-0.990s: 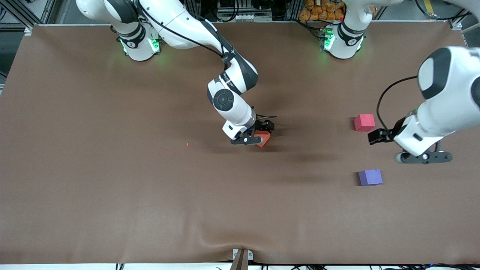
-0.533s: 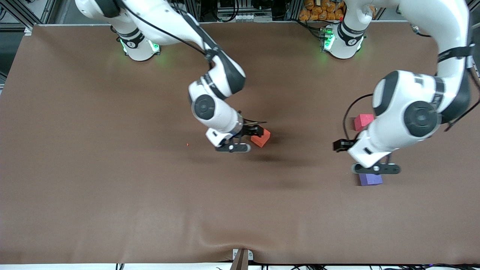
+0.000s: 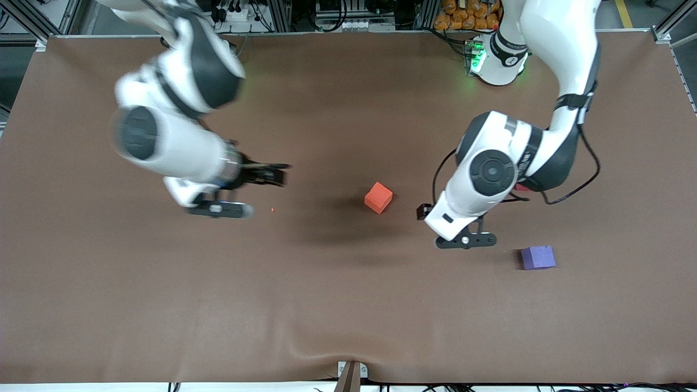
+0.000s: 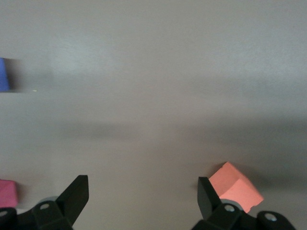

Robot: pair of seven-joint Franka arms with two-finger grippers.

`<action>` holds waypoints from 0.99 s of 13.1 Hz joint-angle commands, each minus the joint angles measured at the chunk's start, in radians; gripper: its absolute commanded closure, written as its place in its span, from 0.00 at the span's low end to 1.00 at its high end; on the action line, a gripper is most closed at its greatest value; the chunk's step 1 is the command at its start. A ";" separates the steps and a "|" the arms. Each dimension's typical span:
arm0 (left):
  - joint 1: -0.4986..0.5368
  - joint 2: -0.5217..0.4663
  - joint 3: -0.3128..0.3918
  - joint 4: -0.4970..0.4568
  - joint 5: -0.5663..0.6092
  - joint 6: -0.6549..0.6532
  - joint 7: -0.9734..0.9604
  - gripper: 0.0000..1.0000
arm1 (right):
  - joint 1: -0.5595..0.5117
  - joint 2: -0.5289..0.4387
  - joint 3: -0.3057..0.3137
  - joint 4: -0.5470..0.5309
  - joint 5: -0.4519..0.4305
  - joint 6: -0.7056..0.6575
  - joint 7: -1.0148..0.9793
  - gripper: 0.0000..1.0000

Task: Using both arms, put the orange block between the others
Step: 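Grasp the orange cube with the left gripper while the right gripper withdraws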

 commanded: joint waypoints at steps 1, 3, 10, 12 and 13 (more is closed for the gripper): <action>-0.050 0.064 0.010 0.029 -0.013 0.075 -0.147 0.00 | -0.202 -0.096 0.085 -0.035 -0.036 -0.091 -0.108 0.00; -0.107 0.092 0.012 0.029 -0.010 0.084 -0.377 0.00 | -0.302 -0.140 0.129 -0.035 -0.116 -0.111 -0.182 0.00; -0.208 0.153 0.012 0.019 -0.006 0.083 -0.880 0.00 | -0.469 -0.220 0.157 -0.036 -0.287 -0.186 -0.420 0.00; -0.213 0.154 0.012 -0.011 0.002 0.083 -0.994 0.00 | -0.474 -0.234 0.157 -0.038 -0.306 -0.188 -0.445 0.00; -0.214 0.160 0.012 -0.014 0.002 0.083 -1.008 0.00 | -0.480 -0.234 0.157 -0.038 -0.305 -0.186 -0.445 0.00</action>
